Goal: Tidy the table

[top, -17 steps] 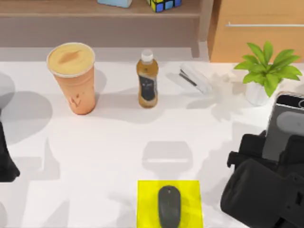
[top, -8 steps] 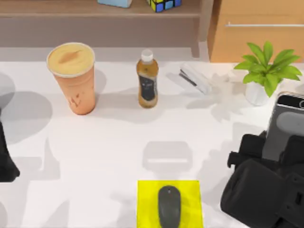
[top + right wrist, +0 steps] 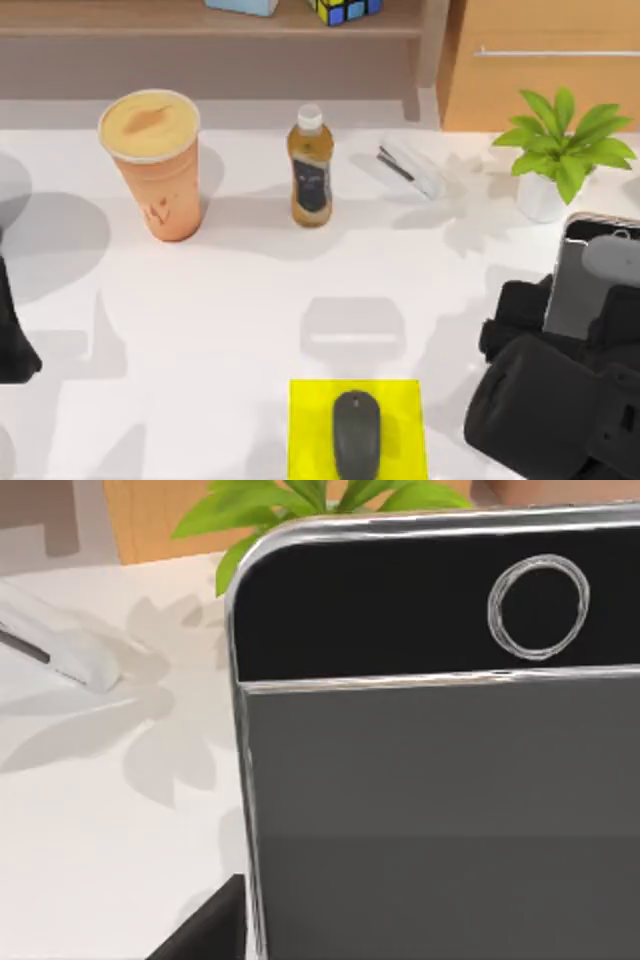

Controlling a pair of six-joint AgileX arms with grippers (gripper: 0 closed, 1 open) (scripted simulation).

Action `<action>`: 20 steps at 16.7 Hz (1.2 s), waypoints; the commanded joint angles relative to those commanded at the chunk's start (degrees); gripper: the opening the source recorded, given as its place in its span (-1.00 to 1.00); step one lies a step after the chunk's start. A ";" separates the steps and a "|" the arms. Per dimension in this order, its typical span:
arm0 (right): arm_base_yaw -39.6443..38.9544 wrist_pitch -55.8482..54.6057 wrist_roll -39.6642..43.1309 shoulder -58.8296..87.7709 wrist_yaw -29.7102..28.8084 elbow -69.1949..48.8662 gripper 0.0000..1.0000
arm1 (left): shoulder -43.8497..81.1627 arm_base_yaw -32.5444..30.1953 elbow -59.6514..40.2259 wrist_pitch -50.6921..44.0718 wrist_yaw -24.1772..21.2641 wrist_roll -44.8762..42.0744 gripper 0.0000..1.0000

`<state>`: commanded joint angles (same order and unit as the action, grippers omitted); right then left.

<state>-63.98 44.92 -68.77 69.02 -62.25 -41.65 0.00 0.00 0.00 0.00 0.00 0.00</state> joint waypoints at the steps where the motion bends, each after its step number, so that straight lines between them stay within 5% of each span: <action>1: 0.00 0.00 0.00 0.00 0.00 0.00 1.00 | 0.00 0.00 0.00 0.00 0.00 0.00 1.00; 7: -0.17 0.40 -0.67 -0.48 -0.09 -0.12 1.00 | 0.00 0.00 0.00 0.00 0.00 0.00 1.00; 20: -6.66 13.38 -17.00 -3.63 -1.74 -2.78 1.00 | 0.00 0.00 0.00 0.00 0.00 0.00 1.00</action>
<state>-70.63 58.30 -85.77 65.39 -63.98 -44.43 0.00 0.00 0.00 0.00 0.00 0.00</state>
